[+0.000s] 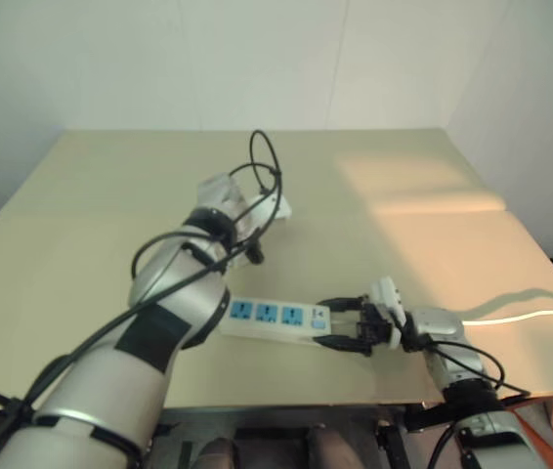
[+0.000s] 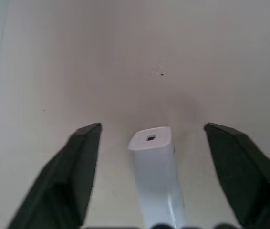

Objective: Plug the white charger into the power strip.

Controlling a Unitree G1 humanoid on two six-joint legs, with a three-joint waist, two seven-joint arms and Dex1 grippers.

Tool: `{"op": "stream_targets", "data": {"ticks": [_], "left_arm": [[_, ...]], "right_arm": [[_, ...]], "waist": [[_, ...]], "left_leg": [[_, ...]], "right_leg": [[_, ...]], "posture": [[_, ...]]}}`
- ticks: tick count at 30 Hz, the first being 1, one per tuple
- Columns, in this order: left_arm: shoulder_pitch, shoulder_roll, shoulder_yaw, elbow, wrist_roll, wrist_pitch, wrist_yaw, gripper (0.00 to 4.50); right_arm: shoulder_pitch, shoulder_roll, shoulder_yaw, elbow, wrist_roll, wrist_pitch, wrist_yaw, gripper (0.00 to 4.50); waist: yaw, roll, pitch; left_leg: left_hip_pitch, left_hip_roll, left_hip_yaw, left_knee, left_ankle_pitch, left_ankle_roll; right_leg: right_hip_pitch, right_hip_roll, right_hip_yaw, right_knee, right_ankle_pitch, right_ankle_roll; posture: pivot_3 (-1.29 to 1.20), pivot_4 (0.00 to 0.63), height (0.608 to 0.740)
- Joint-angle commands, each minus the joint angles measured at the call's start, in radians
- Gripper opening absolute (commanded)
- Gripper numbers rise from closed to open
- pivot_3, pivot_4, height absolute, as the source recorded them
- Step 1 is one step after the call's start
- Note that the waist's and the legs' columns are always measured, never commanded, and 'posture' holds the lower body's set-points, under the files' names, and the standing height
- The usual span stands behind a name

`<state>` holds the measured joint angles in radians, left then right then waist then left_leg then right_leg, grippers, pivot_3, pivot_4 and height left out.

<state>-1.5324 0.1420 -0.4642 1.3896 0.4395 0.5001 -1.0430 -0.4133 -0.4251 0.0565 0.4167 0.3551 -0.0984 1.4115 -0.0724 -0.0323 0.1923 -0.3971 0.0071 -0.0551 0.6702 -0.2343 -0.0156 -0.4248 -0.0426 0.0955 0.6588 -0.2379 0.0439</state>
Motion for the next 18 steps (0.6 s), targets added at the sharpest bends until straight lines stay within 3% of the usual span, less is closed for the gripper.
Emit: {"op": "stream_targets", "data": {"ticks": [1,5,18], "left_arm": [[0.001,-0.015,0.007,-0.004,0.017,-0.001,0.018,2.43],[0.011,-0.019,0.001,-0.002,0.033,0.0,0.017,1.03],[-0.055,0.024,0.065,-0.02,-0.005,-0.043,-0.101,0.98]], "right_arm": [[0.006,-0.004,0.004,-0.022,-0.013,-0.011,-0.021,3.38],[0.009,-0.003,0.005,-0.025,-0.014,-0.011,-0.031,3.38],[0.03,-0.008,0.005,-0.045,-0.018,-0.013,-0.054,3.38]], "waist": [[0.0,0.0,0.0],[0.0,0.0,0.0],[0.001,0.0,0.0]], "left_leg": [[0.0,0.0,0.0,0.0,0.0,0.0],[0.0,0.0,0.0,0.0,0.0,0.0],[0.002,0.0,0.0,0.0,0.0,0.0]], "right_leg": [[0.0,0.0,0.0,0.0,0.0,0.0],[0.0,0.0,0.0,0.0,0.0,0.0],[0.001,0.0,0.0,0.001,0.0,0.0]], "posture": [[0.0,0.15,0.74],[0.0,0.15,0.74],[0.0,0.15,0.74]]}}
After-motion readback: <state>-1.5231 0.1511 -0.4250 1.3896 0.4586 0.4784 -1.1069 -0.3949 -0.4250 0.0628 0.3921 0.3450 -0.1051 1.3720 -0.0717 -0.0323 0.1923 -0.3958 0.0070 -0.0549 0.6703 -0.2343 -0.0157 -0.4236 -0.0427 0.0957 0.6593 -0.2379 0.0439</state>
